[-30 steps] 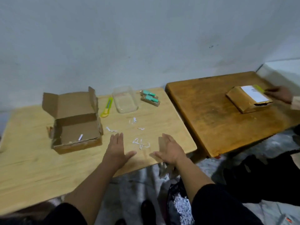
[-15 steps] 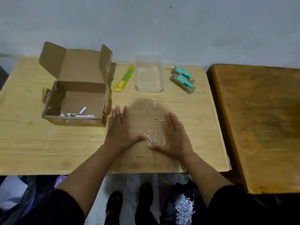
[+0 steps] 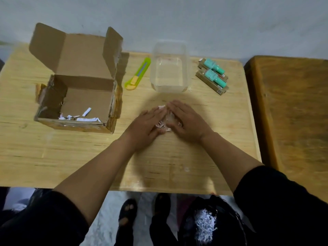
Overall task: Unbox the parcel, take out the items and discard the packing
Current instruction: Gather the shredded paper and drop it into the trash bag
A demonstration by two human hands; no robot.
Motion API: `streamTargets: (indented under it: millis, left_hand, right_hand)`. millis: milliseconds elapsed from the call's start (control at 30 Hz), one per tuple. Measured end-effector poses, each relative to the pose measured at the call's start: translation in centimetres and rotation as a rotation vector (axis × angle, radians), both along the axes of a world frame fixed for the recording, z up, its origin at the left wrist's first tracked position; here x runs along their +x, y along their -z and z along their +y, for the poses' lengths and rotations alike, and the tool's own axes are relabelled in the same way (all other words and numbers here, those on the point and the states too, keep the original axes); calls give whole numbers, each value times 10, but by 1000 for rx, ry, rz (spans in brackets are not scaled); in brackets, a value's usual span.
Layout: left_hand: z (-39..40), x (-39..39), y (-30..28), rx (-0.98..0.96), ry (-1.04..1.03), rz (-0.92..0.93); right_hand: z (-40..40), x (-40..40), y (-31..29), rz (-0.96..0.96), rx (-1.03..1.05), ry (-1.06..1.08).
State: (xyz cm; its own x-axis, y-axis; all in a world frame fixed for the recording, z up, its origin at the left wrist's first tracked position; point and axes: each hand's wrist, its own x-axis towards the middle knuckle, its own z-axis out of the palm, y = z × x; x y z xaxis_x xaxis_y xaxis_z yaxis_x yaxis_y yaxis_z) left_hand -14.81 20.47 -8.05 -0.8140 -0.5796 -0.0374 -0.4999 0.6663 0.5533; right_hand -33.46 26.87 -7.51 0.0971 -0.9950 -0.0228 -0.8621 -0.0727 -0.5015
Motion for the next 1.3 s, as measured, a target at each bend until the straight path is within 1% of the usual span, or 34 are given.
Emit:
streamTargets:
  millis: [67, 133, 200, 267, 333, 433, 467, 533, 667, 800, 900, 1100, 1200, 1300]
  left_hand:
    - [8, -2, 3, 2, 0, 108]
    - [12, -6, 2, 4, -37, 190]
    - [11, -9, -1, -36, -77, 245]
    - [5, -12, -4, -127, -97, 260]
    - [0, -15, -5, -147, -127, 189]
    - [-1, -19, -6, -66, -140, -98]
    - [-1, -22, -5, -64, -126, -178]
    - [2, -26, -3, -97, -101, -262]
    - [12, -30, 4, -168, -92, -262]
    - [27, -31, 7, -173, -73, -262]
    - [44, -26, 5, -151, -49, -270]
    - [71, -1, 0, -113, 53, -262]
    - [73, 15, -4, -55, 57, -174]
    - [67, 35, -2, -95, -26, -144]
  right_hand:
    - [6, -1, 0, -57, -97, 15]
    - [8, -8, -2, -84, -167, 79]
    - [4, -20, -6, -75, -186, 158]
    - [-3, -33, -8, -50, -166, 219]
    - [-9, -43, -9, -21, -108, 232]
    - [-15, -49, -6, 14, 14, 220]
    - [-16, -49, -4, 33, 56, 205]
    - [-17, -50, -3, 58, 99, 173]
    - [-7, -47, -6, 59, 123, 83]
    - [16, -27, -5, -4, 103, -8]
    - [36, -8, -1, -61, 83, -2]
    - [80, 22, -4, -149, 101, 73]
    - [97, 28, -12, -193, 64, 223]
    - [115, 32, -18, -124, 80, 390]
